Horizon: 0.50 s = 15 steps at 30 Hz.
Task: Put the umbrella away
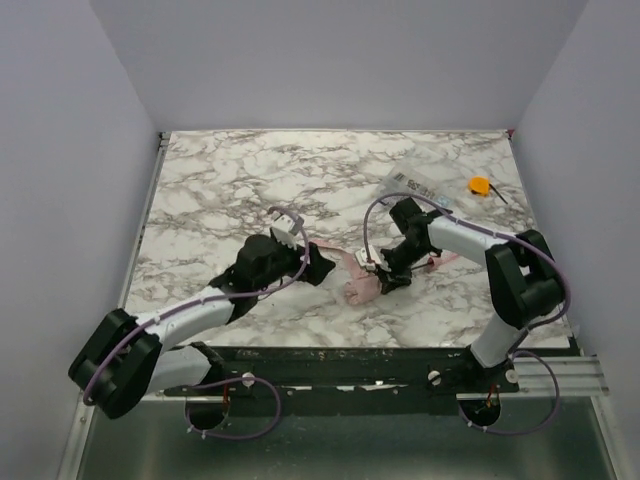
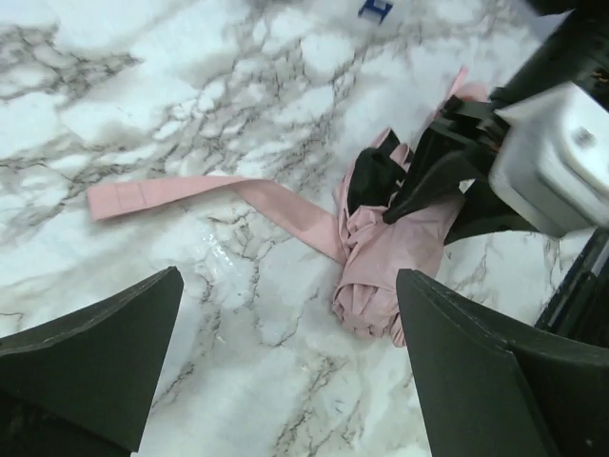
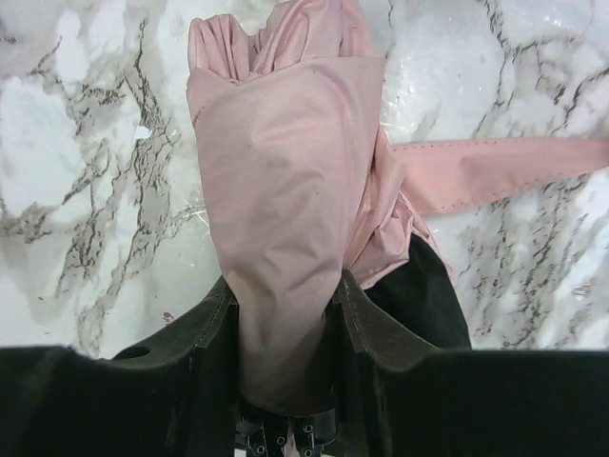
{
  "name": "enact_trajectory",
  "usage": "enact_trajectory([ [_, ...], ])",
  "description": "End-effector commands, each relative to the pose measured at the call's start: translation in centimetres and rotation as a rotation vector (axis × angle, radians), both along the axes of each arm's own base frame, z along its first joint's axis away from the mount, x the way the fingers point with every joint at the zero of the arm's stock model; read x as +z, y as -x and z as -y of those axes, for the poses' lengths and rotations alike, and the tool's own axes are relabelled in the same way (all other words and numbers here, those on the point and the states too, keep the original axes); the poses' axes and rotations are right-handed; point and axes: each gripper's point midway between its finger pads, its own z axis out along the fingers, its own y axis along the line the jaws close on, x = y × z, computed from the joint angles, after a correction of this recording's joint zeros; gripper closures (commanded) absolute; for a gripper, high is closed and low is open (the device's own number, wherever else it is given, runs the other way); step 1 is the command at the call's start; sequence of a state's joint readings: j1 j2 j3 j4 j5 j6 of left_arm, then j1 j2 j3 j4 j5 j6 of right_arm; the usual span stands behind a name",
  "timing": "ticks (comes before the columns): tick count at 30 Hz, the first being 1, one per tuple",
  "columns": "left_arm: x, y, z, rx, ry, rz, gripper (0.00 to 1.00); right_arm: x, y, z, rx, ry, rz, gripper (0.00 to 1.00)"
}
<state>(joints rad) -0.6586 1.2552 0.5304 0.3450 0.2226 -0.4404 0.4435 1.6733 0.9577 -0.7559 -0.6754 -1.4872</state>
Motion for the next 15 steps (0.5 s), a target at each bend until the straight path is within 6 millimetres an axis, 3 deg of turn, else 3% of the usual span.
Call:
enact_trajectory([
  [1,1.1,1.7,-2.4,0.005,0.132,0.283,0.05,-3.9,5.2,5.6,-0.088,0.395,-0.361,1.0],
  [3,1.0,5.0,-0.7,-0.219,0.13,0.379,0.22,-4.5,4.9,5.4,-0.118,0.436,-0.398,1.0],
  [6,-2.4,7.7,1.2,-0.372,-0.108,0.51,0.23,-5.3,4.3,4.9,-0.149,0.49,-0.437,1.0],
  [9,-3.1,8.2,2.5,-0.405,-0.227,0.648,0.2,-5.8,3.8,4.3,-0.166,0.529,-0.446,1.0],
  [11,-2.9,7.9,3.4,-0.408,-0.288,0.721,0.1,-6.1,3.7,4.2,-0.171,0.552,-0.453,1.0],
  [15,-3.2,7.0,5.9,-0.489,-0.415,0.797,0.1,-6.8,3.6,4.2,-0.173,0.583,-0.457,1.0],
])
